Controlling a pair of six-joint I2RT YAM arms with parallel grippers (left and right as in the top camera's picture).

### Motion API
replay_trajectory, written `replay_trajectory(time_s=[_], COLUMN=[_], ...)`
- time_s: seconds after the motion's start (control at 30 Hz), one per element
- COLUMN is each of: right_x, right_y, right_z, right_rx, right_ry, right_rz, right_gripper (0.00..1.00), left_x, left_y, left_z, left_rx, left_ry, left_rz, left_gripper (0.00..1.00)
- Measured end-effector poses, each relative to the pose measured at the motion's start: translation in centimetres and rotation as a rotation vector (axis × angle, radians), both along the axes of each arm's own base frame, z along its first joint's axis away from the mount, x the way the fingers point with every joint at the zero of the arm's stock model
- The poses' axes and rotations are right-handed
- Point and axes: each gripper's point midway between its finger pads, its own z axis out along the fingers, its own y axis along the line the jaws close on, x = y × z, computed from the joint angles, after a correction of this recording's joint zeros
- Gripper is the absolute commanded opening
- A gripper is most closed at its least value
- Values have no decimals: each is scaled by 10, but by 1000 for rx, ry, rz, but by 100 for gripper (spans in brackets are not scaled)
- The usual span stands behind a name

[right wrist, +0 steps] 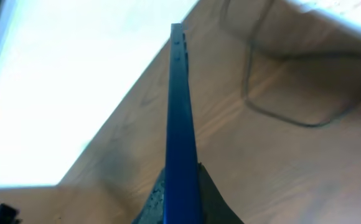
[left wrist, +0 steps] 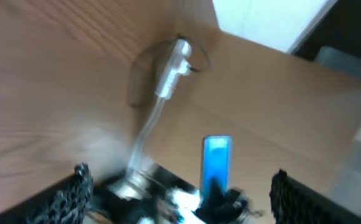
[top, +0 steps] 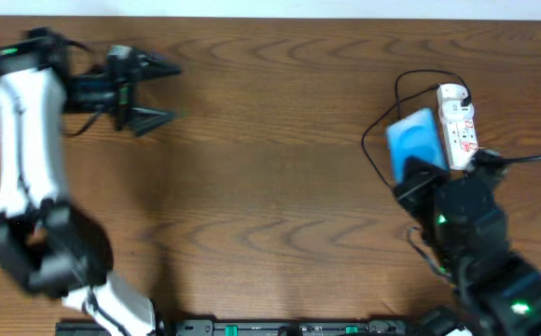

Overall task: Plug charger to phone and switch on socket
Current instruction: 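Open the left gripper and carry the phone right with the right gripper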

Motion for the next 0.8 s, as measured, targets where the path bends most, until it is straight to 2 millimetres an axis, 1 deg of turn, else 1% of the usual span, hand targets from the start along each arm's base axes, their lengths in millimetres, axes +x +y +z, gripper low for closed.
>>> replay_trajectory(time_s=[0.07,0.1,0.13,0.17,0.2,0.23,0.27,0.3,0.33,0.37,0.43,0.47,0.5,0.53,0.6,0.63,0.67,0.7,0.73,0.77,0.8], right_x=[20,28,34,35,41,44,51,59,66,71,78,79,80,81,77,74,72,71,71,70,70], right_y=[32,49,69,77,89,97,109,124,139,151,169,177,185,187,188,188,186,185,182,180,177], right_z=[-13,-26,-52,-61,-74,-84,-93,-100,-102,-106,-117,-123,-134,-140,-149,-152,-149,-146,-144,-143,-142], right_rx=[121,168,238,262,321,350,393,436,496,530,601,625,647,657,671,676,677,676,670,667,663], right_ry=[-120,-154,-171,-160,-152,-130,-118,-110,-127,-119,-89,-66,-25,2,41,55,48,36,27,25,19], right_rz=[97,154,225,250,278,298,339,393,466,520,621,663,714,726,767,795,817,845,864,878,892], right_gripper=[1,1,1,1,1,1,1,1,1,1,1,1,1,1,1,1,1,1,1,1,1], left_x=[-34,-53,-78,-95,-107,-119,-130,-158,-178,-204,-252,-276,-299,-324,-353,-366,-381,-389,-392,-389,-384], left_y=[15,21,31,33,39,42,44,42,37,30,15,8,3,0,3,8,16,26,36,49,56], left_z=[21,31,38,54,59,64,70,86,99,112,130,136,139,140,139,136,133,126,119,105,96], left_rx=[137,213,367,444,531,599,656,761,822,892,1002,1052,1098,1148,1195,1211,1219,1203,1182,1147,1126], left_ry=[-51,-83,-136,-210,-240,-269,-301,-384,-457,-543,-699,-768,-825,-869,-881,-868,-834,-773,-709,-602,-538], left_rz=[21,27,21,42,55,68,83,119,145,178,244,286,337,417,555,639,765,876,954,1041,1071], left_gripper=[92,92,92,91,92,92,92,92,92,92,92,92,92,92,92,93,93,93,93,93,93])
